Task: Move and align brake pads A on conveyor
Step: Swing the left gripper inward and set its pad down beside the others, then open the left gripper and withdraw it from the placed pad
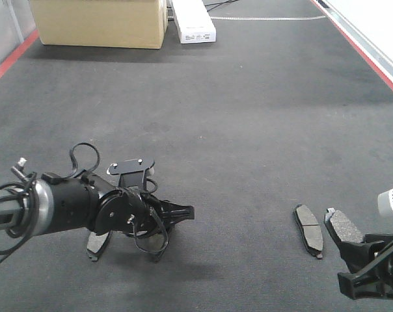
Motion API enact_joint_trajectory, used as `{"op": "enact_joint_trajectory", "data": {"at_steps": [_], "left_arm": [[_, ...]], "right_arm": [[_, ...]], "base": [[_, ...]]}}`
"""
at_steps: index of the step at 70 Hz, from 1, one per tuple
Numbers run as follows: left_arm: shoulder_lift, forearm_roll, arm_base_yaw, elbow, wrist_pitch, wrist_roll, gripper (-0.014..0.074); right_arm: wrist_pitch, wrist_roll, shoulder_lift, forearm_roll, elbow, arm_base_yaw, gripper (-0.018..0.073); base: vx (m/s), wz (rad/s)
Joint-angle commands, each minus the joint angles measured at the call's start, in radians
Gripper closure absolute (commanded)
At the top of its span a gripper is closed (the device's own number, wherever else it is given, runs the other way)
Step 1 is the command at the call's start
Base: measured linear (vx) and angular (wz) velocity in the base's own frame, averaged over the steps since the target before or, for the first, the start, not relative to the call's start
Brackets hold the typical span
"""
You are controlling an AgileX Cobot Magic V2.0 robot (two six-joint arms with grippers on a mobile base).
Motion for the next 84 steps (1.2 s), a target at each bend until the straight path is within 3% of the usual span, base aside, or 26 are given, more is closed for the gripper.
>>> {"op": "enact_joint_trajectory", "data": {"at_steps": [1, 20, 27, 36, 44, 58, 84], "left_arm": [[-0.034, -0.002, 0.0, -0.03, -0.061, -0.008, 0.0314], [-0.049, 0.009, 0.0, -0.03, -0.082, -0.007, 0.0088], [-0.091, 0.078, 0.0, -0.029, -0.058, -0.003, 0.0036], [-0.18, 0.17, 0.0, -0.012, -0.005, -0.003, 0.0046], [-0.302, 0.235, 0.0, 0.085, -0.017, -0.008, 0.0096], [-0.553, 0.266, 0.0, 0.296, -0.059, -0.007, 0.0232], [-0.951, 0.334, 0.0, 0.582, -0.02, 0.001, 0.0606]], "right_arm": [[-0.074, -0.008, -0.007, -0.005, -0.031, -0.002, 0.0522], [-0.074, -0.008, -0.007, -0.005, -0.031, -0.002, 0.0522], [-0.074, -0.008, -0.007, -0.005, -0.031, -0.002, 0.0522], [-0.074, -0.008, -0.007, -0.005, -0.031, -0.002, 0.0522], [-0.074, -0.008, -0.007, -0.005, -0.031, -0.002, 0.0522], [-0.074, -0.008, -0.007, -0.005, -0.031, -0.002, 0.0522], [-0.074, -0.008, -0.007, -0.005, -0.031, -0.002, 0.0522]], "base": [[0.0, 0.0], [0.0, 0.0], [0.0, 0.0], [0.0, 0.0], [0.0, 0.0], [0.0, 0.0], [0.0, 0.0]]}}
